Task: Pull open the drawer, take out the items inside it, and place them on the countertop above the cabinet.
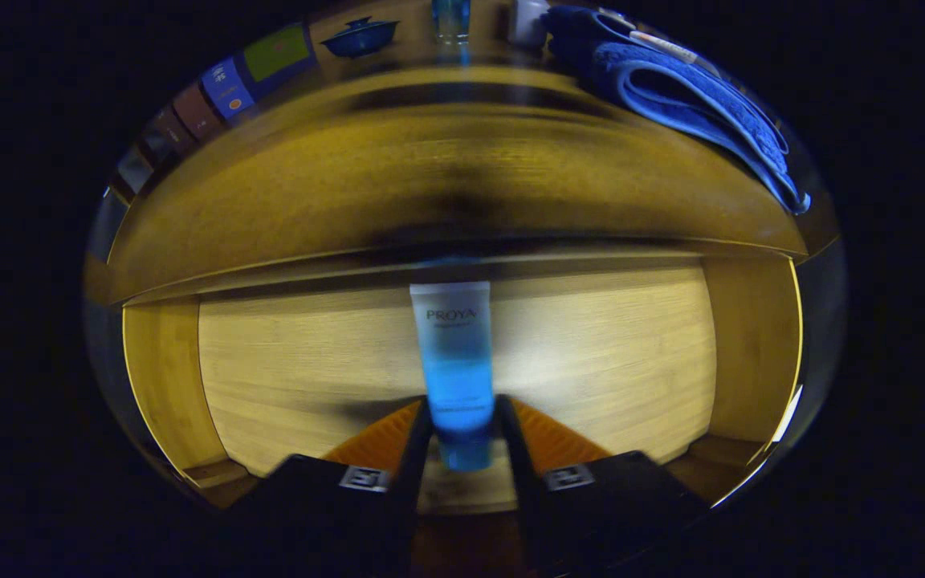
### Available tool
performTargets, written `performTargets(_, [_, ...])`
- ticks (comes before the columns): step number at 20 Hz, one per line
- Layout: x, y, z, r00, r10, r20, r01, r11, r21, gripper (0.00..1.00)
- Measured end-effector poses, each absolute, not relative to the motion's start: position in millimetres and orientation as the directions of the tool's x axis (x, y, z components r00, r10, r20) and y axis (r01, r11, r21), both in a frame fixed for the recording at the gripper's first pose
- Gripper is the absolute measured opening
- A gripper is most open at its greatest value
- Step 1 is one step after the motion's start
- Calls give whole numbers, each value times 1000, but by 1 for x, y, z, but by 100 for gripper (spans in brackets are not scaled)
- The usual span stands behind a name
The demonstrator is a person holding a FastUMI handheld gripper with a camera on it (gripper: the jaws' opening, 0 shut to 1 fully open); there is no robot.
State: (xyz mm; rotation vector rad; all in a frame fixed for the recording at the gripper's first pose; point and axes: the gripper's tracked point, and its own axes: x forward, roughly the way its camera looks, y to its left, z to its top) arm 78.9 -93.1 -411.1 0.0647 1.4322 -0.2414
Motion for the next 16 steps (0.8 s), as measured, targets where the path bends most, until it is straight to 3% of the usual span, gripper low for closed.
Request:
performTargets(4, [78, -91, -409, 124, -102, -987, 204, 976, -75, 37])
performTargets(16, [39, -73, -322, 368, -30, -929, 183, 982, 41, 36])
